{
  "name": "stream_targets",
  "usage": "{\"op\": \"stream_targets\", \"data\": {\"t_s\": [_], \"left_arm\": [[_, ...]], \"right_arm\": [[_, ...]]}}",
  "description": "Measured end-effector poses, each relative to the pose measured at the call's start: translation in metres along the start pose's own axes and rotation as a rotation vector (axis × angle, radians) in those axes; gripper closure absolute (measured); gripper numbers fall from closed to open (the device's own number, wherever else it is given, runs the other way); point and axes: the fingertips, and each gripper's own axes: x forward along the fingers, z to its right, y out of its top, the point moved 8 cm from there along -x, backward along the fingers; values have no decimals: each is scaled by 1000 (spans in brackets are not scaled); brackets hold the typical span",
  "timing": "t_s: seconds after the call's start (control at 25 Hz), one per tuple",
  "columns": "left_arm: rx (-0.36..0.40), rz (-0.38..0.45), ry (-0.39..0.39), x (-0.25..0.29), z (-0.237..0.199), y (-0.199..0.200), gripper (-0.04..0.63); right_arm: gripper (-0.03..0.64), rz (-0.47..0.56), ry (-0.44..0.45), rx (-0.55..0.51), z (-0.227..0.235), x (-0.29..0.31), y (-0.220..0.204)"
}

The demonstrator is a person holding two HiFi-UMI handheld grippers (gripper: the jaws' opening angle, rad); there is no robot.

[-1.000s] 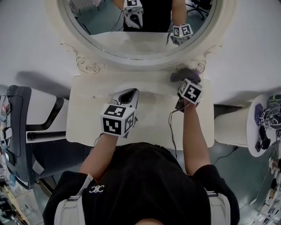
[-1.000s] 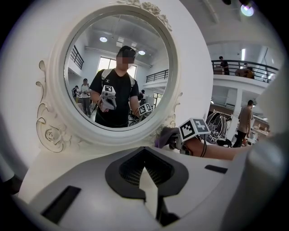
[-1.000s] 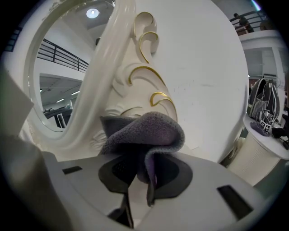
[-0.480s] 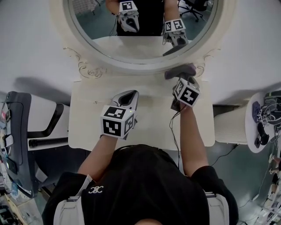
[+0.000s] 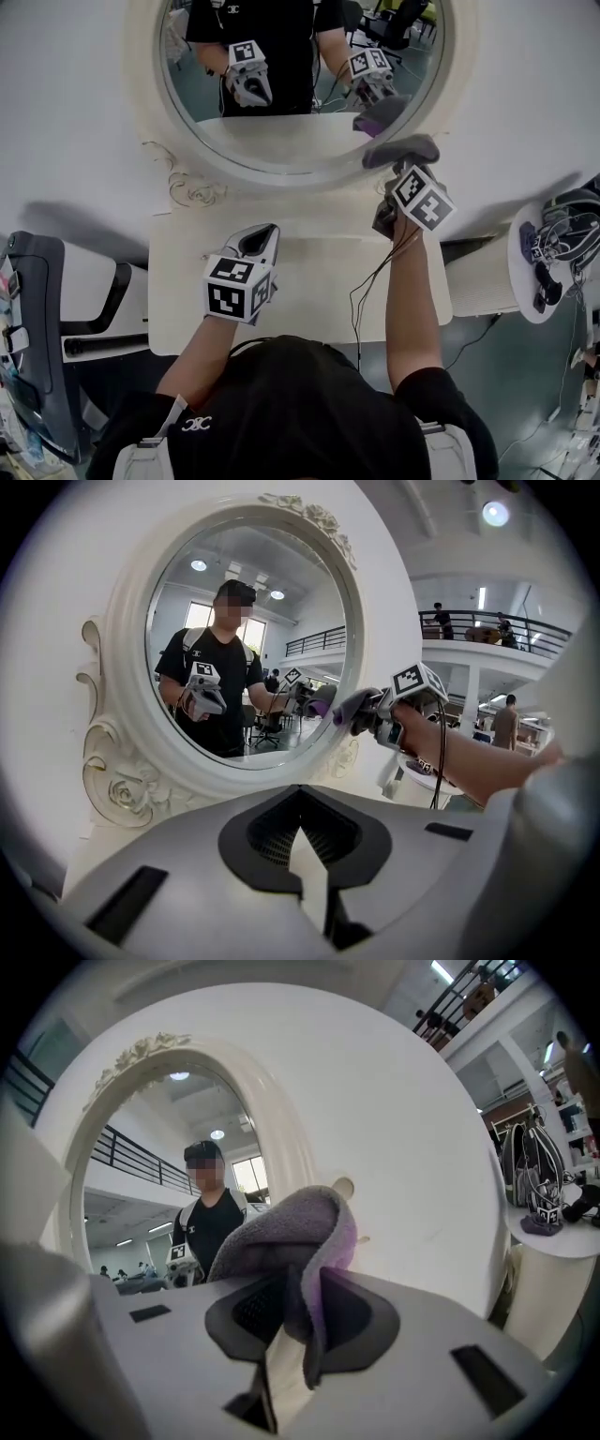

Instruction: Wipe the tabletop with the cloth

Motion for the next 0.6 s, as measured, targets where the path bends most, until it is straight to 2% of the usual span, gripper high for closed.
{"op": "stream_targets", "data": {"t_s": [0.32, 0.6], "left_arm": [[-3, 6, -11, -14, -7, -5, 595], [-2, 21, -28, -15, -7, 0, 594]], "right_arm": [[529, 83, 31, 113, -7, -5, 59], [529, 164, 53, 82, -14, -12, 115]]}}
